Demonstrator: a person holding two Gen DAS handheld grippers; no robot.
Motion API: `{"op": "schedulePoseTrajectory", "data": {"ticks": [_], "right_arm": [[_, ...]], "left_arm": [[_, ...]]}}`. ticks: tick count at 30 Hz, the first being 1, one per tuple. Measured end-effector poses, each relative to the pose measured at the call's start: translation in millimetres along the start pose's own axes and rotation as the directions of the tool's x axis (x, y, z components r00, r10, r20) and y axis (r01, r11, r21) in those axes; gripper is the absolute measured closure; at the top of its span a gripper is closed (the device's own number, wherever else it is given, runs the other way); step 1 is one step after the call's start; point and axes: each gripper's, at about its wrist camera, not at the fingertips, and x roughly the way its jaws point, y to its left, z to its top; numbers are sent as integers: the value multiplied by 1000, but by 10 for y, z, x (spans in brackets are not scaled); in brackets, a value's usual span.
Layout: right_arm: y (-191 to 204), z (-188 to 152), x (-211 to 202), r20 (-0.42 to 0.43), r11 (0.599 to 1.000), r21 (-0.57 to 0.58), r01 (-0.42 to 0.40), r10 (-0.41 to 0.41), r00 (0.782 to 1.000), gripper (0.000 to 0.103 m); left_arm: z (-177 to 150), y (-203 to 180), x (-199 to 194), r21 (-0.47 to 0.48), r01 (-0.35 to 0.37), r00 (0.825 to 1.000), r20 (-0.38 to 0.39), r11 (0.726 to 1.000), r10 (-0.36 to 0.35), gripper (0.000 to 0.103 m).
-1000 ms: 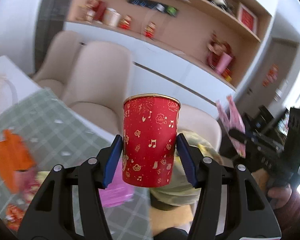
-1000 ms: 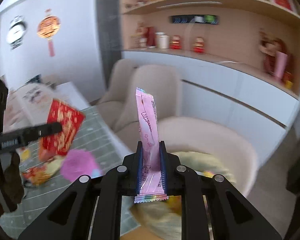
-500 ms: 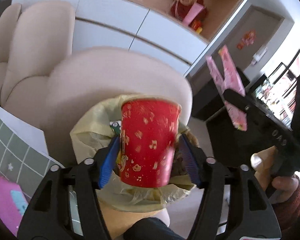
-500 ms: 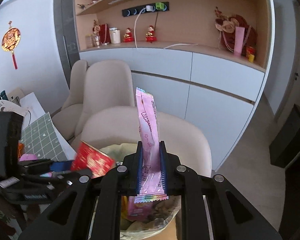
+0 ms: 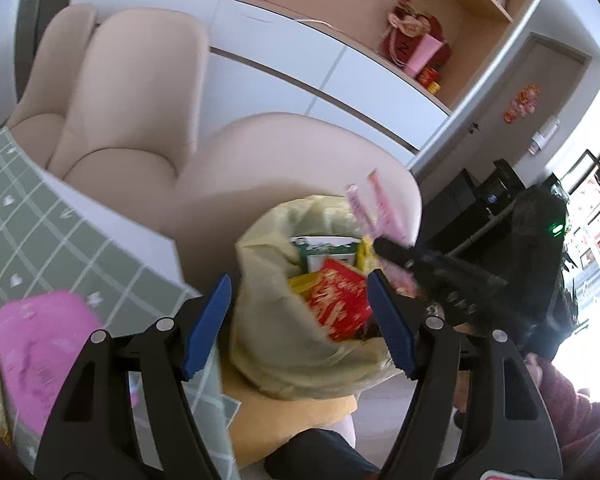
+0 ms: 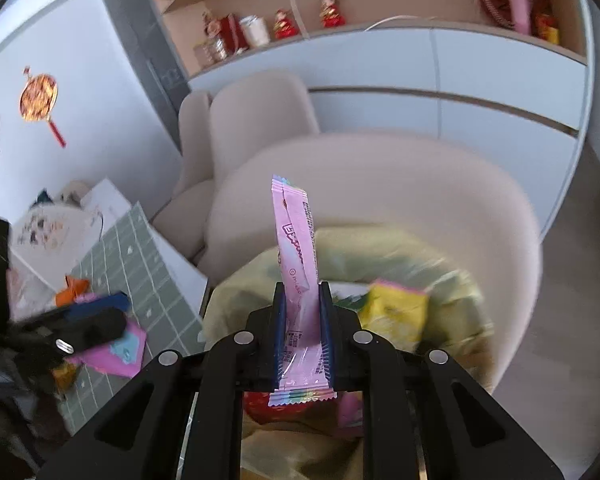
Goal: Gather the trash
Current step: 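Open the left gripper to drop the cup while the right gripper drops the pink stick, then move both tools back over the table toward the remaining wrappers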
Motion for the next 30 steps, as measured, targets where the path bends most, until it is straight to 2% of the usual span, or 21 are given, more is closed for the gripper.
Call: {"op": "schedulePoseTrajectory", "data": {"ticks": [3,6,13,14,16,17,21,26,30], "right_arm": [[44,-164,305,-115,999,-31,28,-31,993,87],[-61,-252,469,-176,998,-10,63,-64,982,87],[-44,-255,394,-180,998,21,55,-50,982,85],[-21,-251,366,-181,999,17,46,-42,983,83],[18,-218,290,-172,999,-7,38,-38,984,72],[65,-219,265,-166,999,-29,41,-46,985,70],[209,-184,118,-134,991,-83,103,-113,984,62],[421,-98,-132,-64,988,-104,113,-120,991,61],[760,-43,-298,-12,986,-152,61,-64,998,61]], "left_arm": [[-47,97,-140,-22,-20,1000,19,1000,20,36],[-94,181,-251,-54,-38,999,36,998,40,36],[-230,326,-456,-83,-77,995,52,994,82,36],[-258,358,-506,-92,-83,994,58,992,88,36],[-310,425,-607,-111,-93,993,69,990,101,36],[-356,483,-683,-125,-101,991,76,987,111,36],[-545,705,-1003,-181,-134,981,113,974,156,36],[-951,1112,-1488,-282,-217,955,138,934,263,36],[-1334,1512,-1924,-384,-297,919,134,874,371,36]]}}
